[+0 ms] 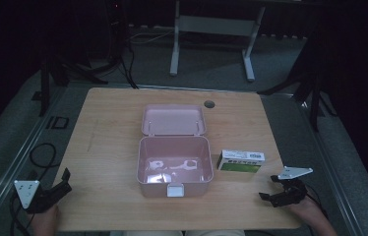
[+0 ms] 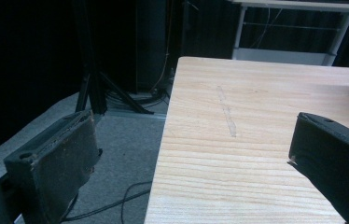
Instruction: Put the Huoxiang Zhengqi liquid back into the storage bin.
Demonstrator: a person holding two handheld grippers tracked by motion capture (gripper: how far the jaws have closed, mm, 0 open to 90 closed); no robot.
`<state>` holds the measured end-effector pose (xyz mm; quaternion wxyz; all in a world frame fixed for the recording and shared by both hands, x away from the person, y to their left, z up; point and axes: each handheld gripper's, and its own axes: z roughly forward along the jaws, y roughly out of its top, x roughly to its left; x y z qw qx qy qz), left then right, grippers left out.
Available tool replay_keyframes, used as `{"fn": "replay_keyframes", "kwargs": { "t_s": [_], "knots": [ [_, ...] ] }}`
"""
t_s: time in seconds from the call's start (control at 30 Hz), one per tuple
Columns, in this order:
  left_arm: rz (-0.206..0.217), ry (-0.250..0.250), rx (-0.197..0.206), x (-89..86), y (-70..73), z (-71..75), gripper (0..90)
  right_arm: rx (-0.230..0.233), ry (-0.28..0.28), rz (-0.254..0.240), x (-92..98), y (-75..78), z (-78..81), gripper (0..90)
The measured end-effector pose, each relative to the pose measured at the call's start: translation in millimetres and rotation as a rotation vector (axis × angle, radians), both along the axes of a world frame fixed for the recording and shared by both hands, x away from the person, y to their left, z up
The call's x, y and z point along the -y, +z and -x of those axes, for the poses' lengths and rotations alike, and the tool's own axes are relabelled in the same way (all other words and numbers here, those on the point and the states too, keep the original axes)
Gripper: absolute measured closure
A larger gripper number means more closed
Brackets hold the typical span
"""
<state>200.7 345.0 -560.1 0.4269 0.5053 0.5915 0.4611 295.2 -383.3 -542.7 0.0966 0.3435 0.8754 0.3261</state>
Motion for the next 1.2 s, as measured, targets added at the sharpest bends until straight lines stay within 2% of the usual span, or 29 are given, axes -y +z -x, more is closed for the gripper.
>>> {"fn": "replay_keyframes", "kwargs": {
  "t_s": [0.07,0.1,0.3,0.47,0.57,0.6,0.63,0.67,0.7,0.87,1.03,1.07,1.2],
  "knots": [
    [0.000,-0.004,-0.001,0.0,0.0,0.0,1.5,-0.027,0.038,0.040,-3.8,3.3,0.2,9.6],
    [0.000,-0.003,0.000,0.0,0.0,0.1,1.5,-0.019,0.054,0.076,-6.5,5.4,1.1,9.6],
    [-0.002,-0.009,-0.003,0.3,-0.1,-0.3,1.5,-0.063,0.142,0.184,-16.2,17.7,2.1,9.7],
    [-0.006,-0.015,-0.006,0.7,0.0,-0.6,1.5,-0.103,0.205,0.247,-26.0,25.3,1.9,10.7],
    [-0.006,-0.018,-0.008,0.8,0.0,-0.7,1.5,-0.137,0.268,0.307,-36.3,27.8,2.3,12.6],
    [-0.006,-0.021,-0.010,0.8,0.0,-1.0,1.5,-0.132,0.280,0.332,-39.4,28.3,2.7,12.6],
    [-0.006,-0.021,-0.010,0.8,0.0,-1.0,1.5,-0.132,0.280,0.332,-39.4,28.3,2.7,12.6],
    [-0.007,-0.024,-0.011,0.9,0.0,-1.1,1.5,-0.146,0.307,0.349,-43.6,29.7,2.1,12.6],
    [-0.006,-0.026,-0.011,0.9,0.0,-1.2,1.5,-0.156,0.333,0.388,-51.2,33.4,1.8,13.2],
    [-0.006,-0.030,-0.014,1.0,-0.1,-1.4,1.5,-0.230,0.413,0.474,-69.7,41.6,-1.5,13.7],
    [-0.007,-0.037,-0.018,1.2,-0.1,-1.7,1.5,-0.244,0.458,0.529,-83.0,50.1,-5.3,14.0],
    [-0.008,-0.038,-0.019,1.3,-0.1,-1.8,1.5,-0.259,0.472,0.543,-86.7,51.4,-6.5,14.0],
    [-0.010,-0.041,-0.020,1.8,-0.1,-1.9,1.5,-0.266,0.532,0.581,-99.5,57.1,-8.0,14.9]
  ]
}}
